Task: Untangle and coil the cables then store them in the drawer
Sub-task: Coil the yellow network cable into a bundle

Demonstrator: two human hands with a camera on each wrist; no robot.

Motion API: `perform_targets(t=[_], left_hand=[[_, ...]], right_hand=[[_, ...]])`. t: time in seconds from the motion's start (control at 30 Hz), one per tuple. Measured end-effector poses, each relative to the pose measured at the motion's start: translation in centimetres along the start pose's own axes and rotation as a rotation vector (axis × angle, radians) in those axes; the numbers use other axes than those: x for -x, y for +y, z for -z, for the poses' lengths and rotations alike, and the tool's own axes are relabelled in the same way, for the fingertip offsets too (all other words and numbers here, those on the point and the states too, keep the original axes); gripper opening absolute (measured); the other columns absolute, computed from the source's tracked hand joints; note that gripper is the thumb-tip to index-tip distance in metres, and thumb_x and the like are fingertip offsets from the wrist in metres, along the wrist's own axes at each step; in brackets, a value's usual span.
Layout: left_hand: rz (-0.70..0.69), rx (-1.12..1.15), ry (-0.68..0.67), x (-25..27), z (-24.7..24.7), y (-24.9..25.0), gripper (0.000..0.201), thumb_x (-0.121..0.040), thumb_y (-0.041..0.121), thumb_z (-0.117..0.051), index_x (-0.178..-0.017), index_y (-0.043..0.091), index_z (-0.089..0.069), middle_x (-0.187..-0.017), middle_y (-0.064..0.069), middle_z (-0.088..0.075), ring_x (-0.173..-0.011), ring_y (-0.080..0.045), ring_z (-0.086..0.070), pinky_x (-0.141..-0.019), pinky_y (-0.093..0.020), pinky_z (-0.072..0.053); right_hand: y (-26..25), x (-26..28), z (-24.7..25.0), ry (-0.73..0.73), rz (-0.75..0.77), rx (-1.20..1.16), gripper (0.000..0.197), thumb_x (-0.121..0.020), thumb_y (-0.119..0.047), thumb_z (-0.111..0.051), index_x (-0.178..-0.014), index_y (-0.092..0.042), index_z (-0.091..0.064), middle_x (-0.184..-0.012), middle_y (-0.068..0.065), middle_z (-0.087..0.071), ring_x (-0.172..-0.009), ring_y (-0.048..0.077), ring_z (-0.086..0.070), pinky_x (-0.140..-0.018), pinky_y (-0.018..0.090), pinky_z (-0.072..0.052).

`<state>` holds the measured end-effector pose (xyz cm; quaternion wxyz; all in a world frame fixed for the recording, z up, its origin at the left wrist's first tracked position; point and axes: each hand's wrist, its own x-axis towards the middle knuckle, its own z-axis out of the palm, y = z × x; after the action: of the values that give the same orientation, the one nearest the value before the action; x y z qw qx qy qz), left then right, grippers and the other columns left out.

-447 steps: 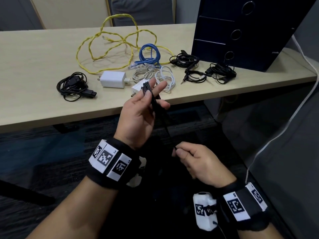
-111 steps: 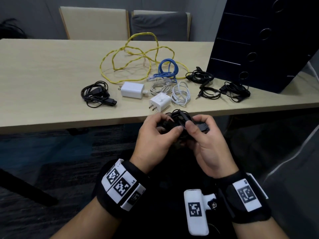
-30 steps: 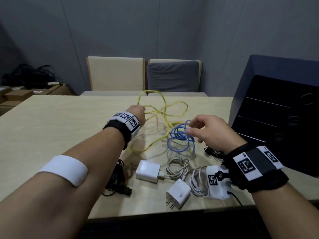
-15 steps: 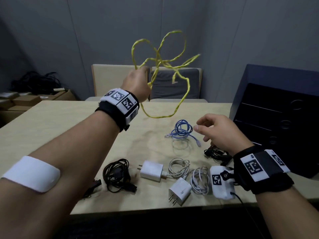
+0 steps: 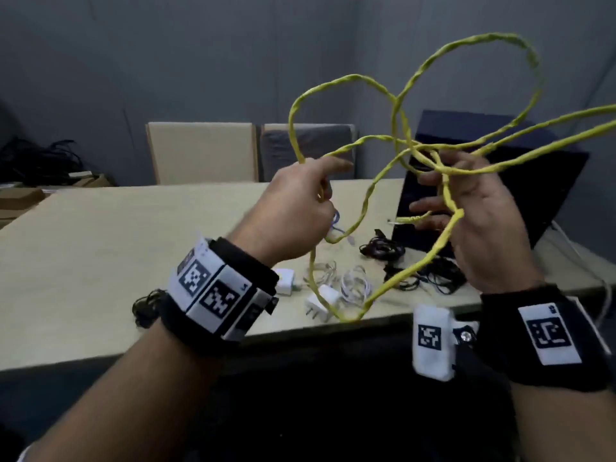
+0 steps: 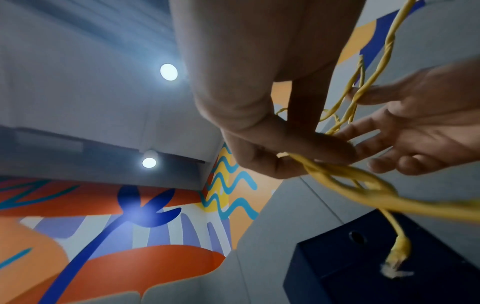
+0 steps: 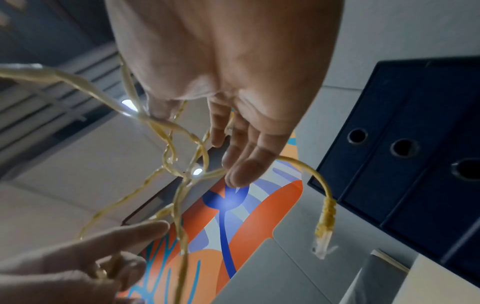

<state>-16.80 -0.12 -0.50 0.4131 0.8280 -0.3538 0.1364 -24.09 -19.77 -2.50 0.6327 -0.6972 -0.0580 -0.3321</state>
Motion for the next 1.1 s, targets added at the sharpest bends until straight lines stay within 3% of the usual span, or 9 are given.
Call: perform_targets(t=[0.17,0.3,0.47,0.57,0.63,0.7,0.8,0.93,1.1], left_hand=[[0.062,0.241,-0.051,6.6,-5.5,-0.7,0.042,-0.081,-0.002,-0.051,-0.104,0.029,-0.067,-0.083,0.007,-0.054,-0.079,-0.015,-0.059,-0.077,-0.043,-0.056],[0.097,0.398,-0.19,12.0,-9.6,-2.3,0.041,-0.08,-0.005,-0.06,-0.079,0.036,-0.067,-0.108,0.0,-0.061,-0.104,-0.005,-0.057,-0.094,-0.022,-0.043],[0.17,0.548,-0.423,17.9,-14.6,-5.4,0.051,-0.081,-0.011,-0.061,-0.08,0.038,-0.075,-0.131,0.011,-0.049,-0.126,0.014,-0.038,-0.103,-0.013,-0.031],[0.23,0.332,-0.527,19.8,-17.3,-7.5,0.048,-0.084,-0.003,-0.061,-0.089,0.043,-0.074,-0.134,0.01,-0.052,-0.135,0.007,-0.031,-0.11,-0.016,-0.025],[0.342,0.234,-0.478,20.2,-18.4,-8.4,0.043,-0.086,-0.003,-0.057,-0.086,0.036,-0.073,-0.12,0.016,-0.058,-0.125,0.0,-0.044,-0.101,-0.012,-0.029],[0.457,0.289,-0.279,20.1,-19.3,-8.6,0.042,-0.087,-0.006,-0.053,-0.08,0.033,-0.07,-0.102,0.014,-0.067,-0.105,-0.008,-0.062,-0.093,-0.022,-0.044],[0.49,0.546,-0.088,19.9,-20.7,-7.0,0.034,-0.09,-0.001,-0.057,-0.098,0.031,-0.063,-0.101,0.007,-0.068,-0.095,-0.008,-0.065,-0.089,-0.032,-0.053],[0.39,0.623,-0.237,20.5,-22.0,-5.9,0.027,-0.094,0.011,-0.058,-0.116,0.026,-0.063,-0.101,0.007,-0.069,-0.095,-0.004,-0.063,-0.087,-0.02,-0.049],[0.53,0.595,-0.202,21.6,-22.0,-8.5,0.024,-0.099,0.023,-0.05,-0.088,0.023,-0.071,-0.08,0.001,-0.07,-0.083,-0.014,-0.066,-0.084,-0.037,-0.052]], right_hand=[[0.8,7.7,1.9,0.051,-0.111,-0.082,0.014,-0.092,-0.026,-0.059,-0.102,-0.018,-0.056,-0.098,0.012,-0.06,-0.069,0.022,-0.062,-0.056,0.027,-0.051],[3.4,12.5,3.7,0.139,-0.203,-0.086,0.02,-0.096,0.005,-0.049,-0.094,-0.014,-0.054,-0.089,0.005,-0.062,-0.059,0.017,-0.062,-0.051,0.024,-0.051],[7.3,17.6,5.5,0.255,-0.326,-0.054,0.033,-0.09,0.019,-0.045,-0.086,-0.013,-0.051,-0.08,0.008,-0.056,-0.048,0.014,-0.055,-0.042,0.023,-0.046],[10.1,20.1,6.2,0.323,-0.363,0.001,0.033,-0.088,0.02,-0.047,-0.083,-0.012,-0.051,-0.079,0.01,-0.055,-0.047,0.012,-0.054,-0.04,0.022,-0.044],[11.9,21.2,6.5,0.361,-0.387,0.071,0.033,-0.088,0.02,-0.048,-0.082,-0.013,-0.051,-0.078,0.01,-0.057,-0.047,0.01,-0.055,-0.04,0.022,-0.045],[13.8,22.2,6.7,0.368,-0.416,0.154,0.033,-0.088,0.016,-0.051,-0.08,-0.015,-0.052,-0.075,0.007,-0.057,-0.048,0.011,-0.056,-0.043,0.025,-0.049],[15.9,23.6,6.2,0.282,-0.468,0.28,0.026,-0.084,-0.002,-0.061,-0.078,-0.028,-0.06,-0.072,-0.003,-0.062,-0.059,0.019,-0.06,-0.058,0.04,-0.055],[16.9,23.8,4.9,0.213,-0.524,0.279,0.033,-0.086,0.004,-0.063,-0.075,-0.027,-0.062,-0.069,-0.008,-0.063,-0.061,0.006,-0.056,-0.059,0.026,-0.048],[17.7,22.8,5.2,0.216,-0.557,0.27,0.026,-0.085,0.005,-0.064,-0.077,-0.02,-0.065,-0.072,-0.003,-0.065,-0.069,0.011,-0.059,-0.064,0.025,-0.051]])
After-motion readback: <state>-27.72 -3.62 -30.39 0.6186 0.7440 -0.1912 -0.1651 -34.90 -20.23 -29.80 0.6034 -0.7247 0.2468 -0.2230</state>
